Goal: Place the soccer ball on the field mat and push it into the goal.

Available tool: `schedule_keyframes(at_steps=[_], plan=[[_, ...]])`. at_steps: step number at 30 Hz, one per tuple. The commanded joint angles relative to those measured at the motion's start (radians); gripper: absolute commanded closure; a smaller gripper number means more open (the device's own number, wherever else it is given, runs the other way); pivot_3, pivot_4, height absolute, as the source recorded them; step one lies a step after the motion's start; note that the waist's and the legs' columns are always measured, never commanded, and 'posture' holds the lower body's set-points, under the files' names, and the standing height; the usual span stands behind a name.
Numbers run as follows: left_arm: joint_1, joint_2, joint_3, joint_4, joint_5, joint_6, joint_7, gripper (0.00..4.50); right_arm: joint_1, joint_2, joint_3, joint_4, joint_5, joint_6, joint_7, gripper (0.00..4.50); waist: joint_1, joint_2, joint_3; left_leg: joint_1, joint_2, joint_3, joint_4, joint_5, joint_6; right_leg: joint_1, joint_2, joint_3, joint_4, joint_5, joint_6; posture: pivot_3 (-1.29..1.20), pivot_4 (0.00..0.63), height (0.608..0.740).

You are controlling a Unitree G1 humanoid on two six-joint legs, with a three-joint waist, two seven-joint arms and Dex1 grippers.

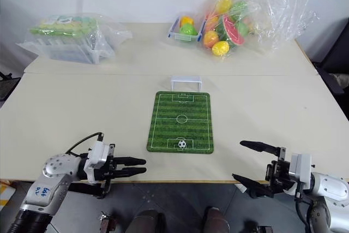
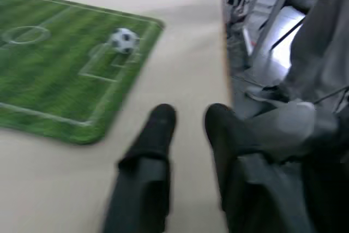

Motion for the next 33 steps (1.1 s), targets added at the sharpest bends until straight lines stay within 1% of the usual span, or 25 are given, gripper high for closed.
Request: schedule_keyframes(at_steps=[1, 2, 3, 5, 10, 15, 23, 26, 29, 33], plan=[[-0.04, -0.077, -0.089, -0.054, 0.041, -0.01, 0.056, 4.15, -0.001, -0.006, -0.006, 0.02, 0.011, -0.026, 0.039, 0.0, -0.002, 0.003, -0.002, 0.0, 0.0, 0.0, 0.0, 0.0, 0.0, 0.0, 0.0, 0.0, 0.0, 0.0, 0.0, 0.0, 0.15, 0.74], [-0.06, -0.106, -0.109, -0.04, 0.054, 0.0, 0.081, 4.47, 0.0, -0.007, -0.005, 0.023, 0.009, -0.025, 0.044, 0.0, -0.002, 0.003, -0.002, 0.0, -0.001, 0.001, 0.0, 0.0, 0.0, 0.0, 0.0, 0.0, 0.0, 0.001, 0.0, 0.0, 0.15, 0.74], [-0.08, -0.129, -0.129, -0.025, 0.072, 0.009, 0.104, 4.49, 0.001, -0.01, -0.003, 0.023, 0.008, -0.022, 0.047, 0.0, -0.002, 0.003, -0.002, 0.0, 0.0, 0.001, 0.0, 0.0, 0.0, 0.0, 0.0, 0.0, 0.0, 0.001, 0.0, 0.0, 0.15, 0.74], [-0.115, -0.171, -0.167, -0.006, 0.098, 0.031, 0.142, 4.49, 0.005, -0.013, -0.003, 0.021, 0.007, -0.016, 0.047, 0.0, -0.002, 0.003, -0.002, 0.0, 0.0, 0.001, 0.0, 0.0, 0.0, 0.0, 0.0, 0.0, 0.0, 0.001, 0.0, 0.0, 0.15, 0.74], [-0.166, -0.217, -0.229, 0.006, 0.121, 0.069, 0.167, 4.49, 0.039, -0.013, -0.026, 0.026, 0.008, -0.016, 0.038, 0.0, -0.002, 0.004, -0.002, 0.0, 0.0, 0.001, 0.0, 0.0, 0.0, 0.0, 0.0, 0.0, 0.0, 0.001, 0.0, 0.0, 0.15, 0.74], [-0.224, -0.252, -0.251, 0.05, 0.164, 0.093, 0.224, 4.49, 0.07, -0.007, -0.028, -0.003, 0.006, -0.013, 0.009, 0.0, -0.002, 0.004, -0.002, 0.0, 0.0, 0.001, 0.001, 0.001, 0.0, 0.0, 0.0, 0.0, 0.0, 0.001, 0.0, 0.0, 0.15, 0.74], [-0.294, -0.297, -0.248, 0.144, 0.211, 0.078, 0.294, 4.49, 0.104, 0.001, -0.008, -0.12, 0.0, 0.024, -0.084, 0.0, -0.001, 0.005, -0.003, 0.0, 0.0, 0.001, 0.001, 0.001, 0.0, 0.0, 0.0, 0.001, 0.0, 0.001, 0.0, 0.0, 0.15, 0.74], [-0.36, -0.321, -0.252, 0.249, 0.259, 0.028, 0.325, 4.49, 0.112, 0.006, -0.011, -0.155, -0.007, 0.036, -0.131, 0.0, 0.001, 0.005, -0.003, 0.0, 0.0, 0.001, 0.002, 0.001, 0.0, 0.0, 0.0, 0.001, 0.0, 0.001, 0.0, 0.0, 0.15, 0.74], [-0.491, -0.377, -0.207, 0.426, 0.31, -0.054, 0.443, 4.49, 0.107, 0.023, -0.019, -0.188, -0.017, 0.049, -0.21, 0.0, 0.008, 0.005, -0.003, -0.001, -0.001, 0.001, 0.004, 0.001, 0.001, 0.001, 0.0, 0.001, 0.0, 0.002, 0.001, 0.0, 0.15, 0.74], [-0.681, -0.42, -0.119, 0.699, 0.341, -0.222, 0.589, 4.49, 0.096, 0.087, -0.031, -0.253, -0.03, 0.078, -0.386, 0.0, 0.01, 0.004, -0.003, -0.002, -0.001, 0.001, 0.005, 0.001, 0.001, 0.0, 0.0, 0.0, 0.0, 0.002, 0.001, 0.0, 0.15, 0.74]])
